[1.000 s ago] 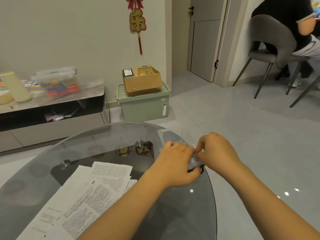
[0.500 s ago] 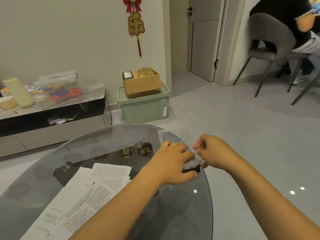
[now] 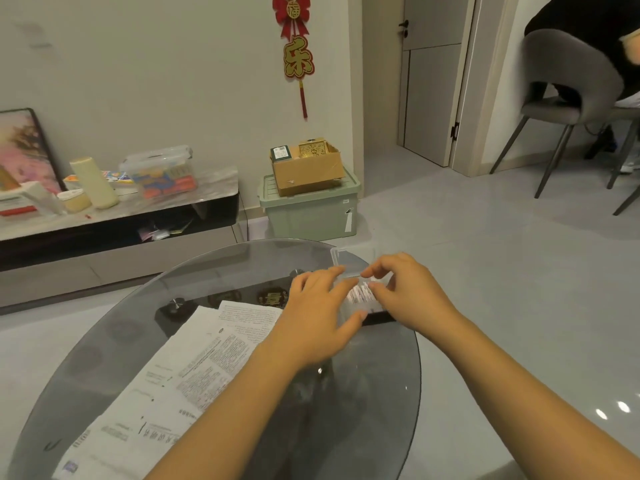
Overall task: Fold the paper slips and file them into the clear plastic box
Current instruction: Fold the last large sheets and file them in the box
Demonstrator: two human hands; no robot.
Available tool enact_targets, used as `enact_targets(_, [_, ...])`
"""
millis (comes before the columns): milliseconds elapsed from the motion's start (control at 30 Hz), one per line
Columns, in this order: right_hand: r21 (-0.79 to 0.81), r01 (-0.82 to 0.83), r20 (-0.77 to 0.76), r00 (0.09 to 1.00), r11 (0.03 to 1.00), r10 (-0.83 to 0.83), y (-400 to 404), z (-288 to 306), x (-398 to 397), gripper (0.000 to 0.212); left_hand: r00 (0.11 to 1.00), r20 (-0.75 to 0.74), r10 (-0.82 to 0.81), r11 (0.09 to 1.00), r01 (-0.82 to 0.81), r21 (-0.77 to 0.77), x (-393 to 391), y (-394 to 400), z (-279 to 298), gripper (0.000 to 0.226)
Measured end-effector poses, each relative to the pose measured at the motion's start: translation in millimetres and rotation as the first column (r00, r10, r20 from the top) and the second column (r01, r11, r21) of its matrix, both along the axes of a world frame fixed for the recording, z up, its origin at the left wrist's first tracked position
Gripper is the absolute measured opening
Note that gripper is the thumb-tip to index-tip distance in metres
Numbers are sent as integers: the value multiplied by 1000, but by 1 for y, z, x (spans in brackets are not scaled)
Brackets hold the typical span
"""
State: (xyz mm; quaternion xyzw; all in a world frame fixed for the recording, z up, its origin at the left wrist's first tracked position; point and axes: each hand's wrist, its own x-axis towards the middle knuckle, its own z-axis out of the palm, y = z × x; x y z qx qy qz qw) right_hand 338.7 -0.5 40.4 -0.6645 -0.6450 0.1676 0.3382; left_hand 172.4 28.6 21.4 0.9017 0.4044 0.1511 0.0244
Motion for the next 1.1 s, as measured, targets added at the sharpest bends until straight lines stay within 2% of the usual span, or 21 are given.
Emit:
enact_targets(133, [30, -107, -8, 994, 994, 108, -14, -7, -28, 16, 986, 88, 139, 990, -138, -24, -32, -31, -6, 54])
enact_targets(233, [-16, -207, 45, 977, 978, 207, -23, -15, -50, 16, 964, 78, 255, 966, -250, -69, -56, -55, -14, 51])
enact_targets(433, [-134, -307, 166, 930, 942, 327, -34, -33, -82, 20, 844, -100, 527, 820, -536, -201, -99, -76, -48, 63])
enact_targets(533, [-163, -333, 203, 910, 929, 362, -33, -43, -88, 20, 797, -256, 547, 760, -601, -246, -115, -73, -66, 73])
enact_targets(600, [-179, -341, 213, 902, 923, 374, -32, -48, -89, 21, 785, -280, 553, 746, -616, -255, -122, -71, -70, 75])
enact_targets(700, [-207, -352, 247, 884, 913, 397, -30, -55, -91, 24, 817, -216, 535, 793, -574, -205, -125, -73, -72, 63])
enact_targets(800, [-214, -372, 277, 864, 903, 421, -30, -58, -96, 27, 856, -54, 514, 846, -516, -135, -128, -75, -65, 35])
enact_targets(933, [-196, -427, 290, 835, 883, 468, -32, -64, -101, 40, 851, 96, 516, 834, -473, -283, -129, -80, -69, 33])
enact_targets(1000, [-184, -457, 296, 819, 870, 492, -35, -65, -102, 48, 823, 205, 529, 834, -461, -303, -129, -88, -74, 32])
enact_targets(1100, [-185, -489, 311, 794, 853, 522, -38, -63, -103, 42, 844, 195, 500, 856, -447, -260, -129, -100, -69, 29])
